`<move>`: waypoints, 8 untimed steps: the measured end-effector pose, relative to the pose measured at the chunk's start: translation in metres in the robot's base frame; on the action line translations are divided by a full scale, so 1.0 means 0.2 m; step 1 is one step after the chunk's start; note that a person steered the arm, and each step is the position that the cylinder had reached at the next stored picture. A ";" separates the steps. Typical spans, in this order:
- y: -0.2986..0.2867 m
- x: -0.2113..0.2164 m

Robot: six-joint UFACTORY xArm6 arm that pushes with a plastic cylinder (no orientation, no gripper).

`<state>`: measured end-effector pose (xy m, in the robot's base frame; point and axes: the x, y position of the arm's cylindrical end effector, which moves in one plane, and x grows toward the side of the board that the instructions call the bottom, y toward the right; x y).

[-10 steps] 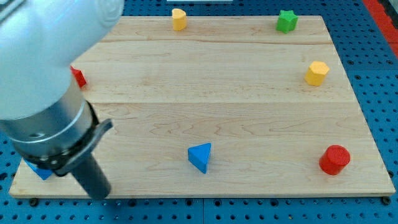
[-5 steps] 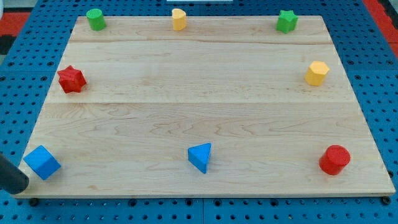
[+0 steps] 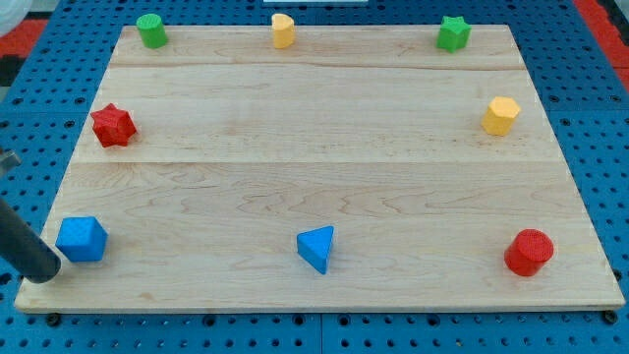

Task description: Move the blue cube into the red star

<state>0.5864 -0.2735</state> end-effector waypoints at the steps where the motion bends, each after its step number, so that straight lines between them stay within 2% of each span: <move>1: 0.16 0.00; 2: 0.20 -0.07; 4: -0.08 -0.22; 6: 0.09 -0.30; 8: 0.09 -0.55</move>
